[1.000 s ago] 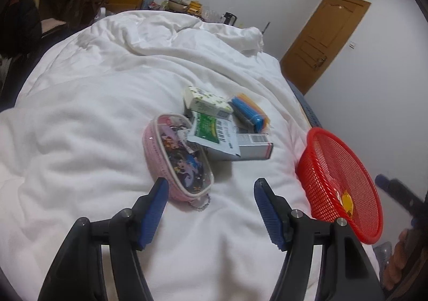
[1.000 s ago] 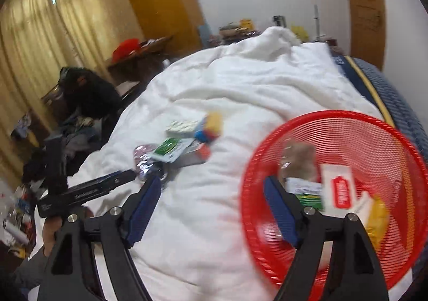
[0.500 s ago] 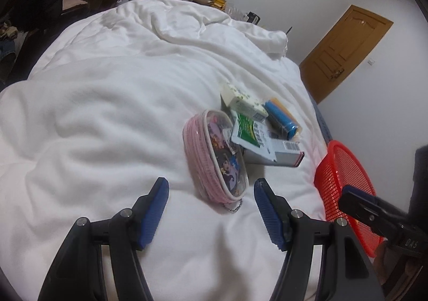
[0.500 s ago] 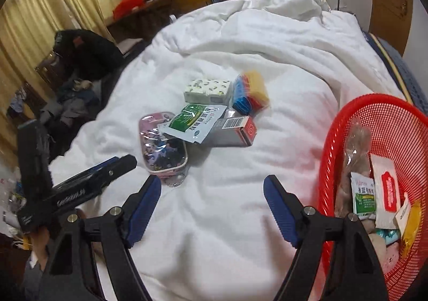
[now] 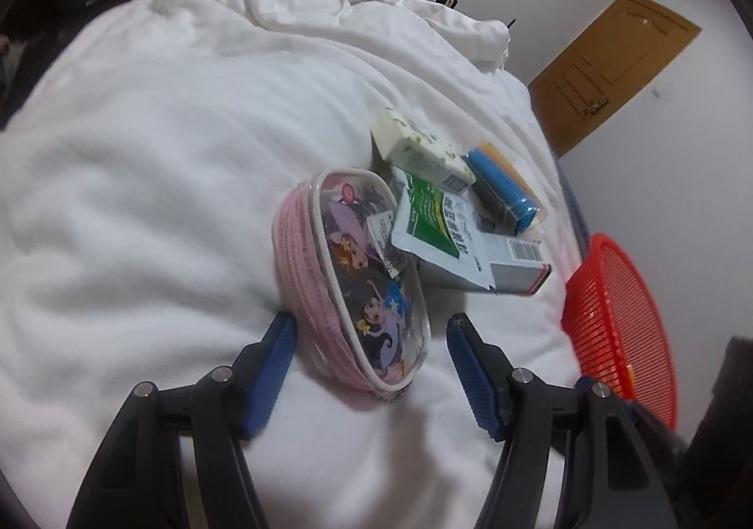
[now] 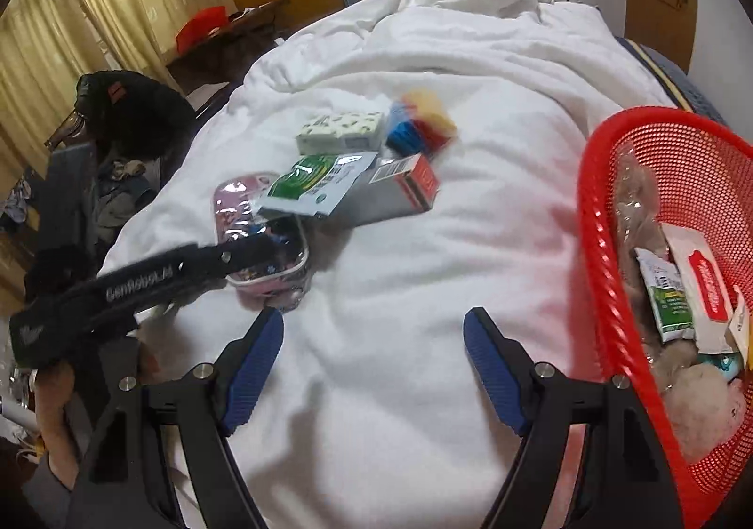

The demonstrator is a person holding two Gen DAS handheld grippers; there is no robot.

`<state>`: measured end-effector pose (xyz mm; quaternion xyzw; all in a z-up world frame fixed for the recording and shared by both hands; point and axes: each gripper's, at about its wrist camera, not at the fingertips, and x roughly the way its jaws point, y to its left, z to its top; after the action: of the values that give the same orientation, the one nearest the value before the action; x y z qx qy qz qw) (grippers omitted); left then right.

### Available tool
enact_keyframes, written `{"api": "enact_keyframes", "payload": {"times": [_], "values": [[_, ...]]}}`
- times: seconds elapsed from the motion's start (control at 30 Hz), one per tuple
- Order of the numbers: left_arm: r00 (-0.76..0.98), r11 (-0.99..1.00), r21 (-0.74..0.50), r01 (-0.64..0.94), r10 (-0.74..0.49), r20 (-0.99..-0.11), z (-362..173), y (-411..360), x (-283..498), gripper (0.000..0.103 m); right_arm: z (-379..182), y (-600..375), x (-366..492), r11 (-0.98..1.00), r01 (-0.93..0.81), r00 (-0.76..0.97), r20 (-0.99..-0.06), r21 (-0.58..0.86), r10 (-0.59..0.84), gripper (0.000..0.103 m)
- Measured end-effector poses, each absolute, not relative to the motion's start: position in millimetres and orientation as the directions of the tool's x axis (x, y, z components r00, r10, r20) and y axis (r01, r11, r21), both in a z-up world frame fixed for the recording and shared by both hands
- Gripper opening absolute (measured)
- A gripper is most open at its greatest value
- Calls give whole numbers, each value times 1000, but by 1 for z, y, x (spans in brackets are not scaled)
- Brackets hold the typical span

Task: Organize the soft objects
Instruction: 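Grasp the pink cartoon zipper pouch with the left tool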

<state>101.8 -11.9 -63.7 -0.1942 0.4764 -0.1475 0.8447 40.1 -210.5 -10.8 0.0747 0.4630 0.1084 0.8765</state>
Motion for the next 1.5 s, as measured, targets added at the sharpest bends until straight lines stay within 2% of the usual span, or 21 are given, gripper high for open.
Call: {"api": "enact_keyframes", "payload": {"times": [0.23, 0.27, 0.3, 0.37, 0.43, 0.53, 0.77, 1.03, 1.2, 1.33, 1.4, 1.5], "values": [[454, 837, -547, 24, -497, -740, -81, -4, 122, 68, -15, -211, 39, 961, -110, 533, -801, 253, 272, 78], [452, 829, -558, 14, -503, -736, -84, -2, 124, 65, -15, -211, 39, 961, -112, 535, -800, 252, 272, 78], [458, 825, -565, 14, -508, -730, -85, -1, 125, 51, -15, -211, 39, 961, -113, 535, -800, 253, 273, 78], [470, 837, -547, 11, -487, -736, -84, -2, 123, 51, -15, -211, 39, 960, -113, 534, -799, 257, 277, 78], [473, 834, -552, 8, -490, -733, -84, -1, 122, 44, -15, -211, 40, 958, -114, 531, -799, 263, 283, 78], [474, 816, -578, 4, -510, -718, -83, 8, 114, 41, -14, -212, 40, 952, -122, 531, -791, 282, 303, 78], [534, 801, -598, -12, -501, -682, -71, 39, 79, 40, -13, -212, 49, 934, -137, 516, -781, 329, 351, 78], [581, 801, -598, -2, -486, -653, -72, 43, 70, 40, -4, -190, 90, 939, -146, 492, -800, 312, 343, 78], [603, 801, -598, -21, -467, -647, -72, 50, 64, 40, -3, -166, 128, 962, -186, 508, -818, 200, 269, 78], [603, 811, -585, -14, -460, -652, -72, 47, 60, 40, -3, -161, 140, 961, -205, 545, -794, 186, 270, 78], [603, 812, -584, -12, -460, -652, -72, 47, 61, 40, -2, -163, 142, 937, -208, 541, -765, 281, 350, 77], [603, 809, -588, -10, -464, -649, -72, 48, 60, 40, -3, -157, 146, 940, -198, 531, -775, 279, 342, 77]]}}
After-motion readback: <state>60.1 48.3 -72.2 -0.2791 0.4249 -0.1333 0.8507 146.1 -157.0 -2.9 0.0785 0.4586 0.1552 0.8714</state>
